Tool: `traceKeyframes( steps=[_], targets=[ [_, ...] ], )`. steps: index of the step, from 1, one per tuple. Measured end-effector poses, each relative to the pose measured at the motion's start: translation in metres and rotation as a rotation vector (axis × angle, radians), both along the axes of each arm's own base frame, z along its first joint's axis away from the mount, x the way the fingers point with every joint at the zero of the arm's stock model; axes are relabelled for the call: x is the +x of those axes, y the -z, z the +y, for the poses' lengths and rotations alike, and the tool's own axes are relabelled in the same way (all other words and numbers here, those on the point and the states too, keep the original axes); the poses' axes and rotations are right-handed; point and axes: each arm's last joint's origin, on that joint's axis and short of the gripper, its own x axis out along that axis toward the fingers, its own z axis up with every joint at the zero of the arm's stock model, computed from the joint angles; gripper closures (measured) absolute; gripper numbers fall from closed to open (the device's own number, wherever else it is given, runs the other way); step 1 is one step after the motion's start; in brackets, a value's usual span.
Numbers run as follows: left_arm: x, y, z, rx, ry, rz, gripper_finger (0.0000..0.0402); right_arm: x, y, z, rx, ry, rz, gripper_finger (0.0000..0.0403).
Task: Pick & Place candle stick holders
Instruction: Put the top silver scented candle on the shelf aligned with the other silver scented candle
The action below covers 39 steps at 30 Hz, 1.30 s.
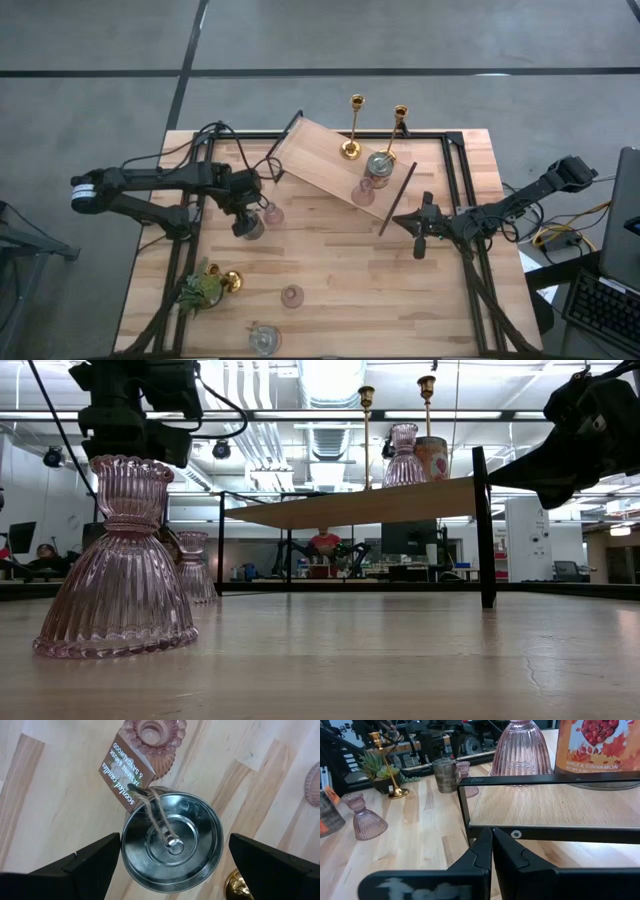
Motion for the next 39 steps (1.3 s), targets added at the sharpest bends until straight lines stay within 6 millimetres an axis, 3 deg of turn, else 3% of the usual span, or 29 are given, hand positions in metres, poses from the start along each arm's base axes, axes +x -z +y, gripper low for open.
traceKeyframes(
  steps=[13,21,32,39],
  targets=[
    [0.001,0.000,-0.002,-0.050,0.020,-0.013,0.0025,0.000,0.000,0.000,0.000,0.000,0.000,0.0394],
    [0.002,0.000,-0.003,-0.016,0.125,-0.035,0.0023,0.000,0.000,0.000,0.000,0.000,0.000,0.0394],
    [0.006,-0.001,-0.017,0.000,0.178,-0.049,0.0002,0.000,0.000,0.000,0.000,0.000,0.000,0.0394],
    [0.005,0.000,-0.030,0.119,0.232,-0.008,0.0002,0.000,0.000,0.000,0.000,-0.001,0.000,0.0394]
  ],
)
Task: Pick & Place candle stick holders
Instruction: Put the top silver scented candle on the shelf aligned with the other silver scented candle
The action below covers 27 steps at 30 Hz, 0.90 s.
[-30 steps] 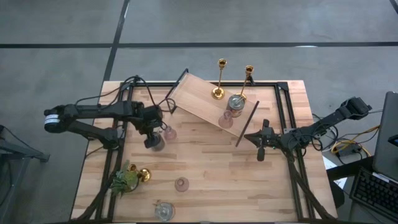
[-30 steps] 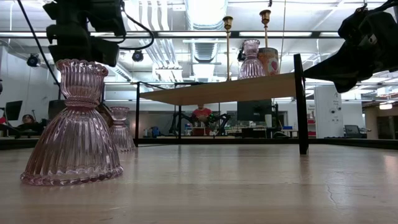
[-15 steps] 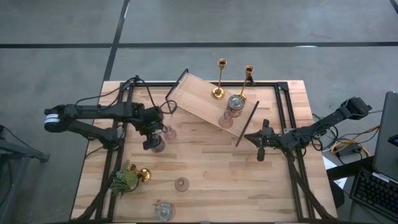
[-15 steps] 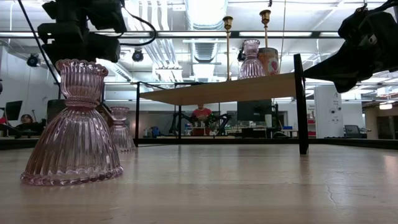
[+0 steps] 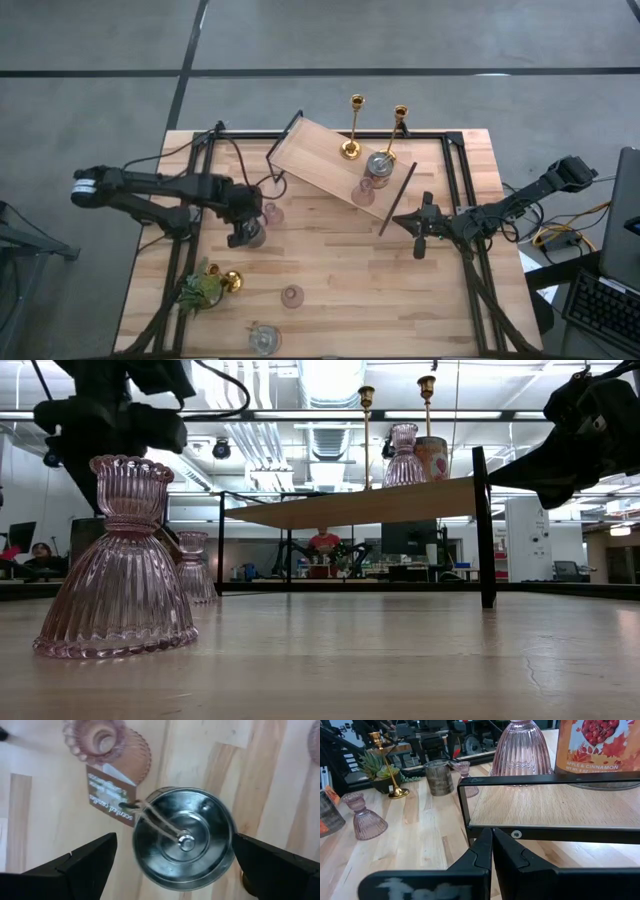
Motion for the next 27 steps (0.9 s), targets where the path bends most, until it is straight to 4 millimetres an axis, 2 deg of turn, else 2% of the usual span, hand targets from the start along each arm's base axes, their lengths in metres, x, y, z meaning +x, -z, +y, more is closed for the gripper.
traceKeyframes(
  steps=[13,27],
  targets=[
    [0.000,0.001,-0.008,0.027,0.041,0.010,0.0001,0.000,0.000,0.000,0.000,0.000,0.000,0.0394],
    [0.000,0.014,-0.007,0.038,0.035,0.002,0.0001,0.000,0.000,0.000,0.000,0.000,0.000,0.0394]
  ],
)
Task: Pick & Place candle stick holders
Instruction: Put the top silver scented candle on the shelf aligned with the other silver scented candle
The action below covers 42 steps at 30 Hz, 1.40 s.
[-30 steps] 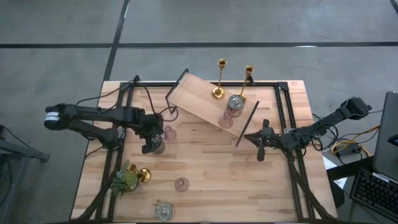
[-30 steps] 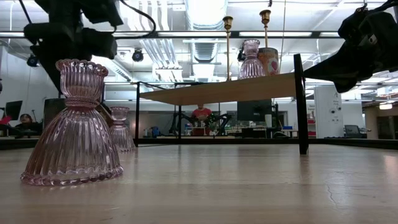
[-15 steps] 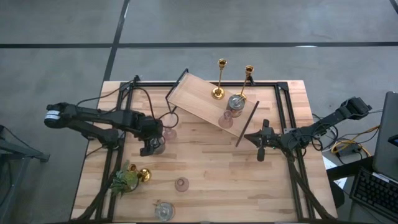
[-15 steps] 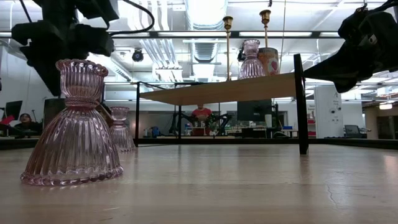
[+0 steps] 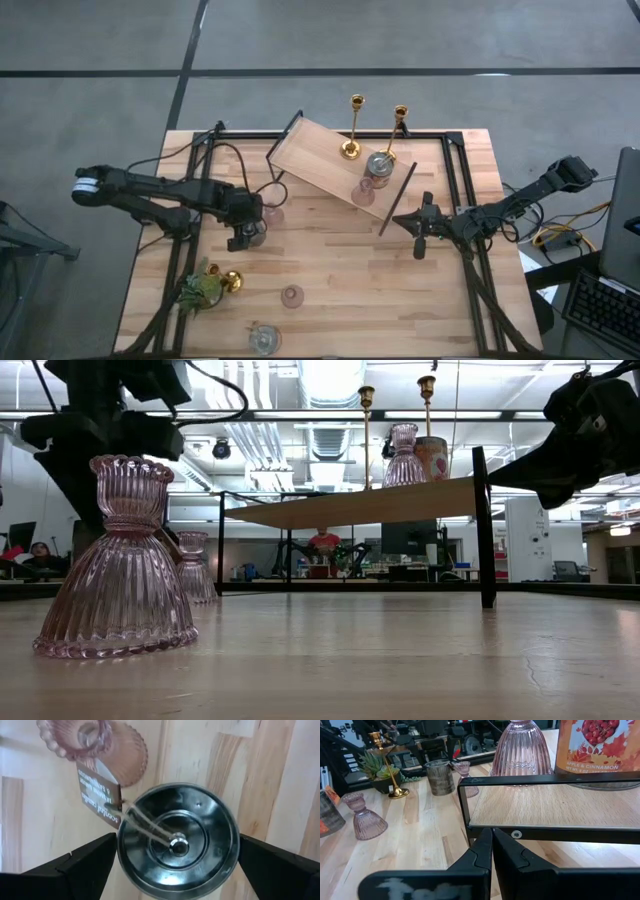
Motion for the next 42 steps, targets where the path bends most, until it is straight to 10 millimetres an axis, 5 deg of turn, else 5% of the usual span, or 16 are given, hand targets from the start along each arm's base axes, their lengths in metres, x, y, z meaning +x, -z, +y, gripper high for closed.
traceKeyframes(
  steps=[31,42],
  targets=[
    [0.000,0.016,0.000,-0.008,-0.054,-0.029,0.0003,0.000,0.000,0.000,0.000,0.000,0.000,0.0394],
    [-0.001,0.018,0.000,-0.009,-0.069,-0.028,0.0051,0.000,0.000,0.000,0.000,0.000,0.000,0.0394]
  ],
)
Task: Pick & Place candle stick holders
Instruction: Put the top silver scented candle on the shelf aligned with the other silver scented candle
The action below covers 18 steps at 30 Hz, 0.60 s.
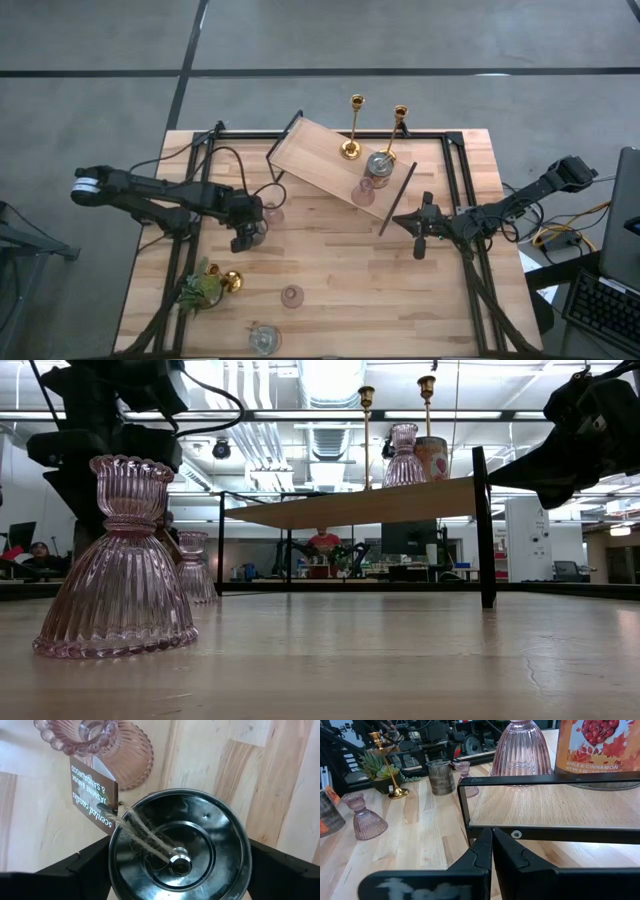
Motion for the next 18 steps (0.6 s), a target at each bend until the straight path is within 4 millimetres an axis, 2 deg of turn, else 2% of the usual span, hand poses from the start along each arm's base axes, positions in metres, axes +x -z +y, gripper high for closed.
traceKeyframes(
  steps=[9,18],
  targets=[
    [0.001,-0.005,0.000,-0.010,-0.009,0.002,0.0049,0.000,0.000,0.000,0.000,0.000,0.000,0.0394],
    [0.006,-0.036,0.000,0.007,-0.022,-0.021,0.0049,0.000,0.000,0.000,0.000,0.000,0.000,0.0394]
  ],
)
